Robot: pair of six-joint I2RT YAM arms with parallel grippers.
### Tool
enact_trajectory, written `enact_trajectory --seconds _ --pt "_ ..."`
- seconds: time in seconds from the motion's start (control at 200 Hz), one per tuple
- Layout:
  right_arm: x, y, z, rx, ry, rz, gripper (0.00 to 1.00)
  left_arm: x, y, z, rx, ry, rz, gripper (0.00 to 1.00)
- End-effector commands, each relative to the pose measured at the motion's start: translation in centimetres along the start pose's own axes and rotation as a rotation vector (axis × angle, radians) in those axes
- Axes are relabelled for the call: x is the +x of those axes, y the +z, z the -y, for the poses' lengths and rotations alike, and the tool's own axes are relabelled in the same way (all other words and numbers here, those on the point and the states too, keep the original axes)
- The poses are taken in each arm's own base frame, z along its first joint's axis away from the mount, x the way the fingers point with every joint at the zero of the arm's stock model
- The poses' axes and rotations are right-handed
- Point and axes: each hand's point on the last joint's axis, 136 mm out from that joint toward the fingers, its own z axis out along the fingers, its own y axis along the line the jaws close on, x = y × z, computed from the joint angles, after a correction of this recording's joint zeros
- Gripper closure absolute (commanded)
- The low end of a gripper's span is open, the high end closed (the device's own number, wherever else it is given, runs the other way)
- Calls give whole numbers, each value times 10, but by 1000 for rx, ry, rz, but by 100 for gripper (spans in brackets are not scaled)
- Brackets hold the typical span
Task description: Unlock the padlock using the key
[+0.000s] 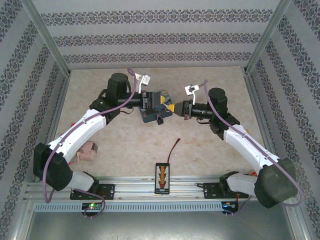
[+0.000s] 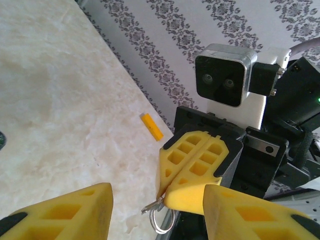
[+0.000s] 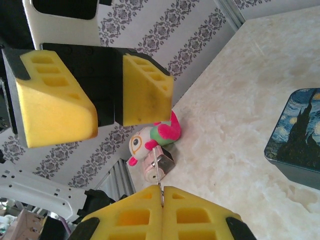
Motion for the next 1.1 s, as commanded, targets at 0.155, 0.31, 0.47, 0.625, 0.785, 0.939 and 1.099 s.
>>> enact_trajectory --seconds 0.155,0.31,0.47,0.625,0.785,0.939,1.099 --pt "-10 0 -5 -37 6 38 100 -4 5 10 87 7 9 52" --pt "-11 1 -7 -42 5 39 100 2 6 1 55 -2 -9 53" --pt "-13 3 -9 -49 -2 42 100 4 7 -1 52 -5 -17 64" --pt "-14 4 -10 -51 -7 44 100 4 7 2 72 -2 -18 72" --pt "-16 5 -11 -51 -9 47 100 6 7 3 83 -3 -25 73" --pt "-19 5 -12 -50 -14 57 100 8 8 2 83 -7 -33 72" --pt "-22 6 -14 -55 -22 62 100 10 8 0 80 -7 -37 72"
